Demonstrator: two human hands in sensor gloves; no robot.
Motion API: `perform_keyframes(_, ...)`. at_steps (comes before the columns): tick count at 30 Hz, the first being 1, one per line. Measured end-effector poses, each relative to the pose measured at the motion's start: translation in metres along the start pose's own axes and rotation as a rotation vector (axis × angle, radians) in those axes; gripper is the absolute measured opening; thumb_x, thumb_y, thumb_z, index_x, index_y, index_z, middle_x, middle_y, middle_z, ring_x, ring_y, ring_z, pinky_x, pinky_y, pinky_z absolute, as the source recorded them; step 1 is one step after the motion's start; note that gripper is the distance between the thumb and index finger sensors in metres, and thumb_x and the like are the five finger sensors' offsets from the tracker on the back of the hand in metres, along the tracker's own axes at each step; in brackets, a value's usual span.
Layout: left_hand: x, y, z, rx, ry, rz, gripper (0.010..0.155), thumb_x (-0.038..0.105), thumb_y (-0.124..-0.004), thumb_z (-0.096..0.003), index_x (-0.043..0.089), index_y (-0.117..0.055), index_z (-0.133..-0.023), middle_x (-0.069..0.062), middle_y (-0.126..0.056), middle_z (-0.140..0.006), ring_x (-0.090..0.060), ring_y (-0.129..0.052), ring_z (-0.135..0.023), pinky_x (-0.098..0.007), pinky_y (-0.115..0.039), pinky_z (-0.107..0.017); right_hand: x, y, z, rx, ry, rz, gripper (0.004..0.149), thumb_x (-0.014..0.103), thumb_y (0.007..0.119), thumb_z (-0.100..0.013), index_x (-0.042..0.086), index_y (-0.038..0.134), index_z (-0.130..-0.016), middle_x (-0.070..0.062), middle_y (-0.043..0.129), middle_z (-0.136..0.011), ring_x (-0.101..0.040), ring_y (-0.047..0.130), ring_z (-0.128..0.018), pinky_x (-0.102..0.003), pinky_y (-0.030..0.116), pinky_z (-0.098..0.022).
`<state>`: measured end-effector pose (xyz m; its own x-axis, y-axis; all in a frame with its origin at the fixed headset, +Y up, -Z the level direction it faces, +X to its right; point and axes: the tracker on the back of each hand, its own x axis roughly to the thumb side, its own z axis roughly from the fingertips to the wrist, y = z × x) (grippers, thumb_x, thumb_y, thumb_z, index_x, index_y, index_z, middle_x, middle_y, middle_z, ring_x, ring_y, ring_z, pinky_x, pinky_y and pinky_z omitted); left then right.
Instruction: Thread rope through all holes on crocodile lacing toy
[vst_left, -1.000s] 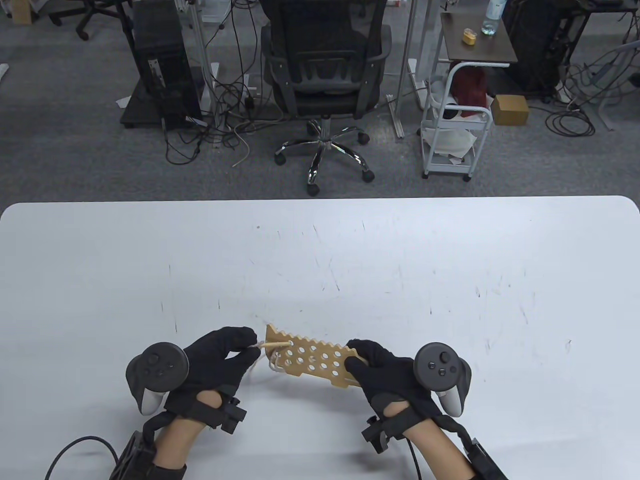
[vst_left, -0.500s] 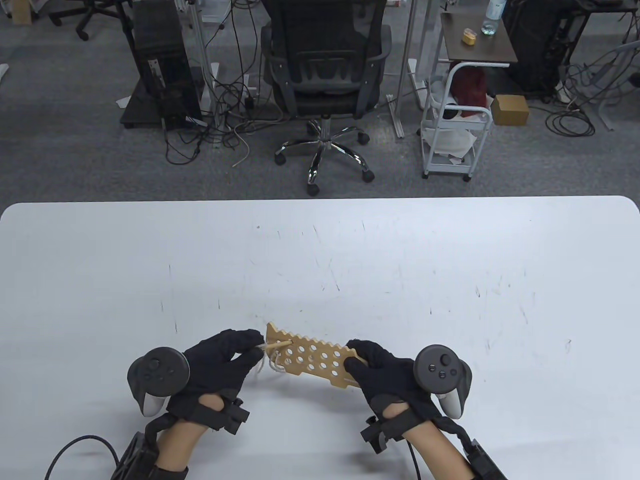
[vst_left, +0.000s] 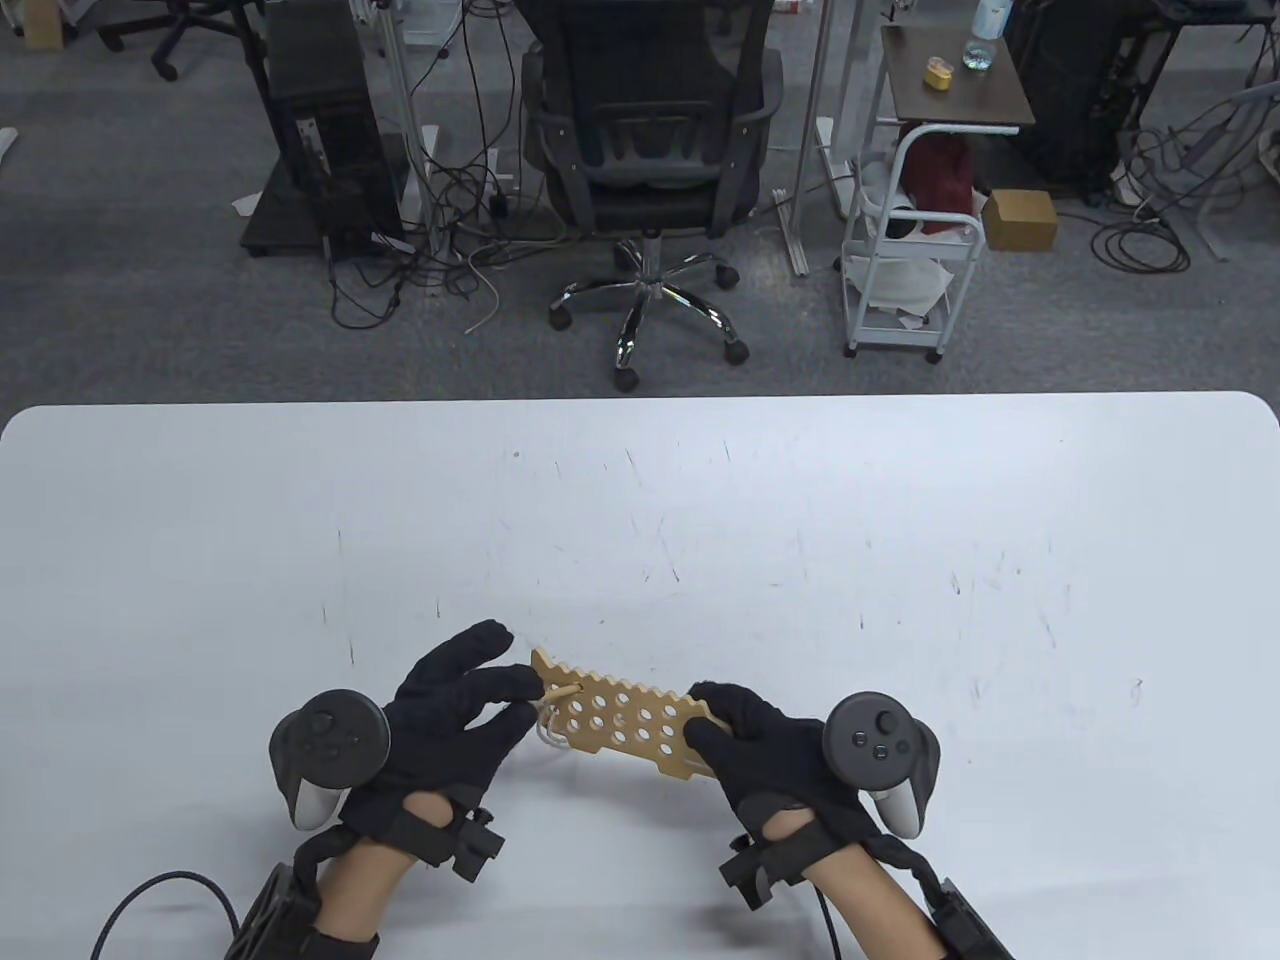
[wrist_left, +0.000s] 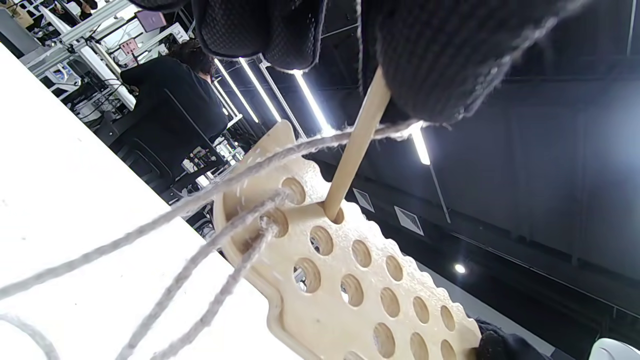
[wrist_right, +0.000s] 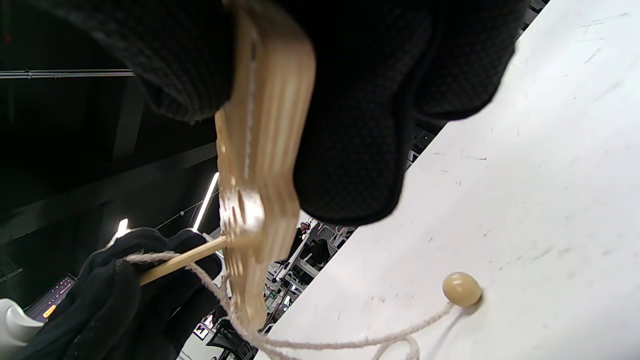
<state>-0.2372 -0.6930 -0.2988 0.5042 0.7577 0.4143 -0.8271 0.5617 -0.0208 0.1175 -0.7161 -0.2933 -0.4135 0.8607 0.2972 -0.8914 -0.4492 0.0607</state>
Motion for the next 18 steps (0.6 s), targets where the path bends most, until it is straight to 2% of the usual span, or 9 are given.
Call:
perform_keyframes(4, -0.003, 0.0006, -0.0006, 0.008, 0.015, 0.02, 0.042, 0.045, -0.094, -0.0352, 0.036, -0.097, -0.076, -0.003, -0.069, -0.107, -0.034, -0.067, -0.101, -0.056, -0.054, -0.076, 0.001, 0.0017, 0.0003, 0.01, -0.01, -0.004, 0.048, 0.036, 0.085, -0.044, 0.009, 0.082, -0.082, -0.005, 0.105, -0.063, -0.025, 0.112, -0.044, -0.047, 0.082, -0.046)
perform_keyframes(8, -0.0048, -0.0003, -0.0006, 0.015, 0.025, 0.015, 0.042, 0.047, -0.093, -0.0358, 0.041, -0.095, -0.077, -0.002, -0.068, -0.107, -0.033, -0.066, -0.101, -0.056, -0.053, -0.076, 0.0023, 0.0034, 0.0008, 0.015, -0.019, -0.003, 0.048, 0.036, 0.085, -0.044, 0.008, 0.082, -0.083, -0.005, 0.105, -0.063, -0.025, 0.112, -0.044, -0.046, 0.082, -0.047)
perform_keyframes(13, -0.0062, -0.0047, -0.001, -0.016, 0.038, 0.018, 0.05, 0.049, -0.092, -0.037, 0.046, -0.086, -0.086, -0.003, -0.062, -0.109, -0.034, -0.061, -0.103, -0.056, -0.05, -0.077, 0.0047, 0.0069, 0.0015, 0.036, -0.04, -0.013, 0.048, 0.036, 0.085, -0.044, 0.008, 0.082, -0.083, -0.005, 0.105, -0.063, -0.025, 0.112, -0.044, -0.047, 0.082, -0.047)
perform_keyframes(18, -0.0065, -0.0082, -0.0014, -0.031, 0.045, 0.002, 0.054, 0.049, -0.092, -0.0371, 0.046, -0.082, -0.09, -0.003, -0.059, -0.111, -0.035, -0.058, -0.104, -0.057, -0.049, -0.077, 0.0073, 0.0099, 0.0025, 0.046, -0.051, -0.011, 0.048, 0.036, 0.085, -0.044, 0.009, 0.082, -0.083, -0.005, 0.105, -0.063, -0.025, 0.112, -0.044, -0.047, 0.082, -0.046)
